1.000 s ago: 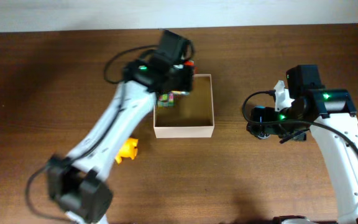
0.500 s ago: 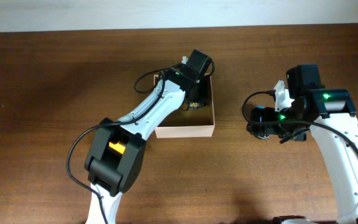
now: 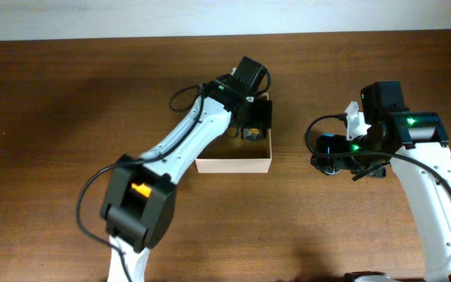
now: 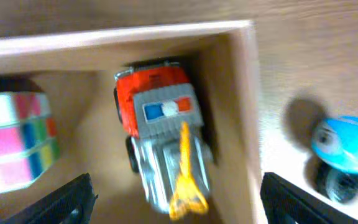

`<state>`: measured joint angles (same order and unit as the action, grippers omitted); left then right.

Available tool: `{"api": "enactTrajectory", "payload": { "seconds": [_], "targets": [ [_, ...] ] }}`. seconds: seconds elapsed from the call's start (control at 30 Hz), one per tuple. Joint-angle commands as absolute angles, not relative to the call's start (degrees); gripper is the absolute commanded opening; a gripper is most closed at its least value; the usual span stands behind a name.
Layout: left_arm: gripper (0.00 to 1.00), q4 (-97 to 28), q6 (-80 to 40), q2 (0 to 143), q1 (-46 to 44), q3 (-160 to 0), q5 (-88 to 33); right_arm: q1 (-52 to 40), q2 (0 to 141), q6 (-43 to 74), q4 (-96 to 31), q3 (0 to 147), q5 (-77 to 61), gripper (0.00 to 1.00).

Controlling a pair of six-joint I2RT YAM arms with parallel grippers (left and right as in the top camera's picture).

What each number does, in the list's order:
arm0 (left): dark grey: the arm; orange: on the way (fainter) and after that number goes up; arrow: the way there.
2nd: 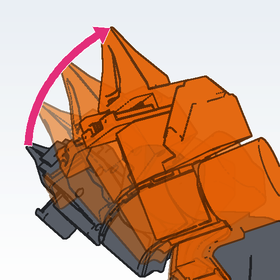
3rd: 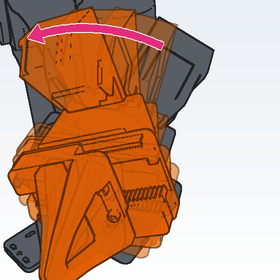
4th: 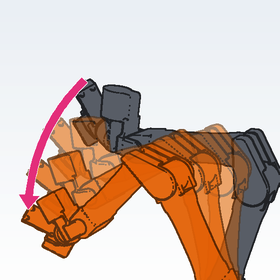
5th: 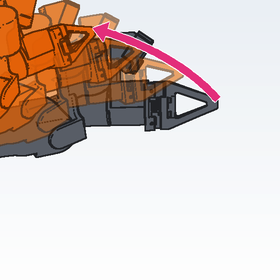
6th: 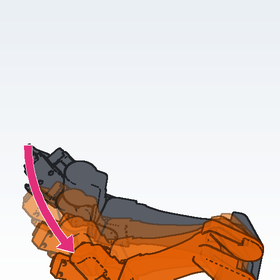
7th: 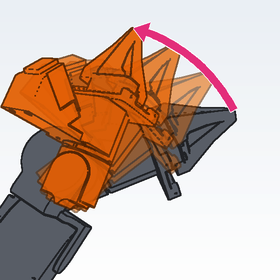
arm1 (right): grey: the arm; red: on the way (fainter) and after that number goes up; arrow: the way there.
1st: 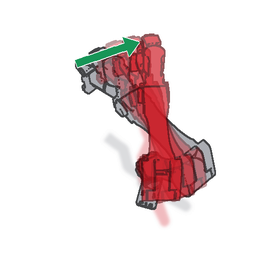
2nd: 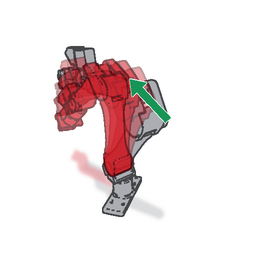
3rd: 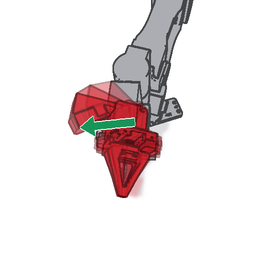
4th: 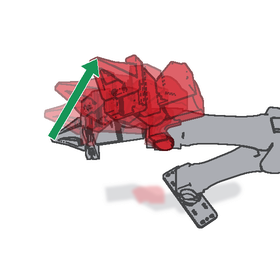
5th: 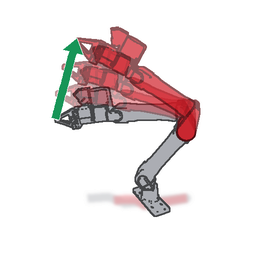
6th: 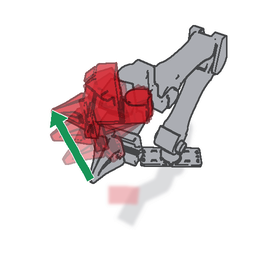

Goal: Pack container
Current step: 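Place the toy truck into the box's right side, release, then grasp the yellow duck toy with left gripper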

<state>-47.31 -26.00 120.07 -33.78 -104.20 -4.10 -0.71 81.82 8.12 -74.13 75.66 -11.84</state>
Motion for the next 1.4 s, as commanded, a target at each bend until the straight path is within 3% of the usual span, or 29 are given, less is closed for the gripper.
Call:
{"api": "enactTrajectory", "payload": {
  "seconds": [0.0, 0.1, 0.33, 0.5, 0.73, 1.07, 1.13, 1.27, 1.3, 1.37],
  "targets": [
    [0.87, -51.05, -19.51, 111.59, -33.01, -106.45, -2.28, -0.25, 82.04, 7.92, -74.15, 76.07, -11.53, 0.99],
    [0.97, -58.04, -17.54, 108.31, -31.9, -106.45, 2.61, -0.27, 82.04, 7.92, -74.17, 76.07, -11.53, 0.99],
    [0.99, -79.26, -16.58, 105.19, -24.8, -106.34, 5.45, -0.25, 82.04, 7.92, -74.17, 76.07, -11.53, 0.99],
    [0.99, -86.65, -16.6, 105.19, -22.06, -102.37, 7.49, -0.25, 82.04, 7.92, -74.17, 76.07, -11.51, 0.99],
    [0.99, -84.47, -16.6, 105.19, -19.27, -91.05, 10.37, -0.25, 82.04, 7.92, -74.17, 76.07, -11.51, 0.99],
    [0.95, -67.83, -13.13, 105.19, -17.45, -71.42, 7.94, -0.25, 82.04, 7.92, -74.06, 76.07, -11.51, 0.99],
    [0.91, -65.58, -13.13, 105.19, -17.39, -70.19, 9.1, -0.25, 82.04, 7.92, -74.08, 76.07, -11.51, 0.99],
    [0.58, -61.76, -13.13, 105.19, -17.39, -69.6, 10.35, -0.25, 82.04, 7.92, -74.22, 76.07, -11.53, 0.99],
    [0.44, -61.36, -13.15, 105.19, -17.39, -69.6, 10.35, -0.25, 82.04, 7.92, -74.35, 76.07, -11.53, 0.99],
    [0.33, -60.97, -13.13, 105.19, -17.39, -69.6, 10.35, -0.25, 82.04, 7.92, -74.7, 76.07, -11.51, 0.99]
  ]
}}
